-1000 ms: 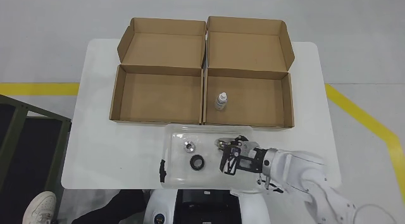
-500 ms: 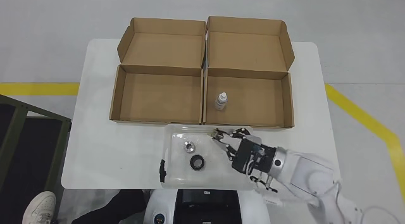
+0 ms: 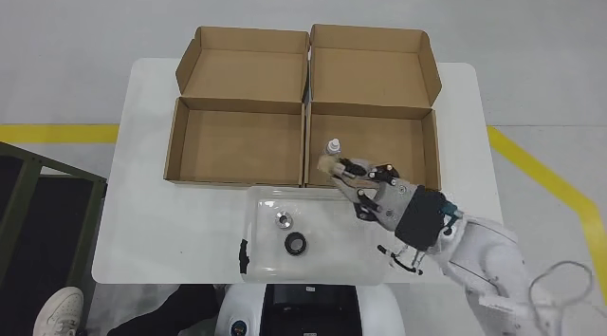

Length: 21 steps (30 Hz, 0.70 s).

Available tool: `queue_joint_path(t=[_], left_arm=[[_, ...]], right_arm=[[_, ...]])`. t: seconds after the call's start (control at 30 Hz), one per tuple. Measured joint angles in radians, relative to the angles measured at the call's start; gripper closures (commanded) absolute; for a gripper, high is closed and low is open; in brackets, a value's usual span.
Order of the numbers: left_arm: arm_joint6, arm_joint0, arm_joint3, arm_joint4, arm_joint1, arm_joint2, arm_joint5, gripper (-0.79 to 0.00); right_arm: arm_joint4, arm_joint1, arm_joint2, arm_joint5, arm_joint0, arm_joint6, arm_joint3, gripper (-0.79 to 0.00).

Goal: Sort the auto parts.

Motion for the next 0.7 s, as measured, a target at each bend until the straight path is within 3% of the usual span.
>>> queue_joint_path(t=[0.23,0.7], left_arm=[[0.0,0.0,0.0,0.0,0.0,0.0,0.0,-0.785],[0.0,0.0,0.0,0.0,0.0,0.0,0.0,-0.785]], right_arm=[[0.146,-0.004,0.041,-0.027,0.054,-0.059,-0.009,0.0],[0.201,-0.014,0.079,0.011,0.106,-0.105,-0.057,0.0]])
